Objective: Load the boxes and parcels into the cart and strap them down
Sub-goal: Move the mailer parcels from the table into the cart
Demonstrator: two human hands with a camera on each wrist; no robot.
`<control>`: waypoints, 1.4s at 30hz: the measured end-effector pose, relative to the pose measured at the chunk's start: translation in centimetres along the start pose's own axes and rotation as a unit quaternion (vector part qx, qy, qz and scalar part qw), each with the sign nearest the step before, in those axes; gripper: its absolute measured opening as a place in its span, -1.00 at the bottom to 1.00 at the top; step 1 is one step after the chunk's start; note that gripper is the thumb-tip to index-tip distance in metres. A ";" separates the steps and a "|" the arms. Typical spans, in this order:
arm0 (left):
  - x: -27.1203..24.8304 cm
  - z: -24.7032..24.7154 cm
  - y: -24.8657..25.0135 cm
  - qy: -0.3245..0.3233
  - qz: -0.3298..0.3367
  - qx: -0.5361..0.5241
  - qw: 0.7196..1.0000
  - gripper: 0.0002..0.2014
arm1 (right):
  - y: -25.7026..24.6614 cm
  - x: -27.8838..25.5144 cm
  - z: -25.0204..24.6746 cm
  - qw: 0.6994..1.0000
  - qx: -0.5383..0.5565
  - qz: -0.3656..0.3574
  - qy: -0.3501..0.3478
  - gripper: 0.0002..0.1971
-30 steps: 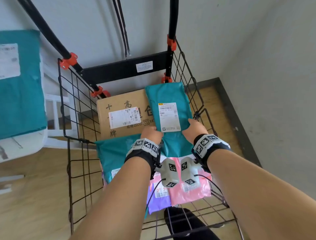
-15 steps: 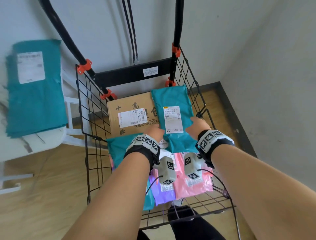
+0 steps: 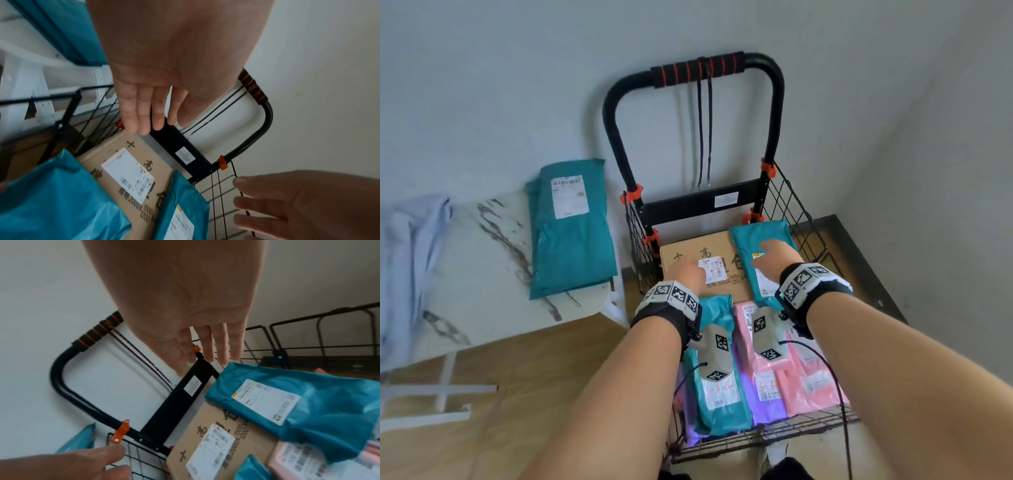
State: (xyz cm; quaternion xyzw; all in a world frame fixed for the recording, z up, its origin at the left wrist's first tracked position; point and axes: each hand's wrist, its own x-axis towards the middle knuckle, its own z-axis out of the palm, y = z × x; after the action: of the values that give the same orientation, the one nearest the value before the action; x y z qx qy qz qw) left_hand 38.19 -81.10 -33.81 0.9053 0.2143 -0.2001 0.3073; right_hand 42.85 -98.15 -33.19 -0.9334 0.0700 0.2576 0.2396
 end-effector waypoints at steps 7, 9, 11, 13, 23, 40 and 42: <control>-0.2 -7.8 -8.0 0.077 -0.011 -0.044 0.996 -0.64 | -10.4 -2.5 3.2 0.998 0.030 -0.062 0.006 -0.55; 0.4 -10.1 -11.0 0.090 -0.024 -0.059 0.994 -0.61 | -13.4 -3.1 4.9 0.996 0.042 -0.078 0.006 -0.57; 1.0 -12.1 -13.8 0.113 -0.034 -0.062 0.991 -0.60 | -16.2 -3.6 6.7 0.995 0.048 -0.093 0.000 -0.59; 1.6 -13.9 -16.3 0.128 -0.051 -0.060 0.989 -0.58 | -18.6 -4.1 8.7 0.993 0.055 -0.104 -0.015 -0.60; 5.9 -16.9 -23.3 0.153 -0.075 -0.104 0.980 -0.50 | -24.4 -1.8 16.5 0.994 0.053 -0.081 -0.053 -0.54; 14.3 -21.0 -24.2 0.103 -0.062 -0.147 0.982 -0.66 | -32.0 6.1 17.9 0.992 0.121 -0.030 -0.036 -0.62; 14.6 -21.0 -24.1 0.088 -0.072 -0.192 0.975 -0.67 | -32.2 6.1 17.8 0.991 0.131 -0.011 -0.032 -0.69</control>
State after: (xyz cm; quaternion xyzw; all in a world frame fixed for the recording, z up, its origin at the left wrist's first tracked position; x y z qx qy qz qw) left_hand 42.81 -46.40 -37.02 0.8259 0.3392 -0.0961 0.4401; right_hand 48.27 -61.44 -36.46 -0.8859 0.0854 0.2731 0.3651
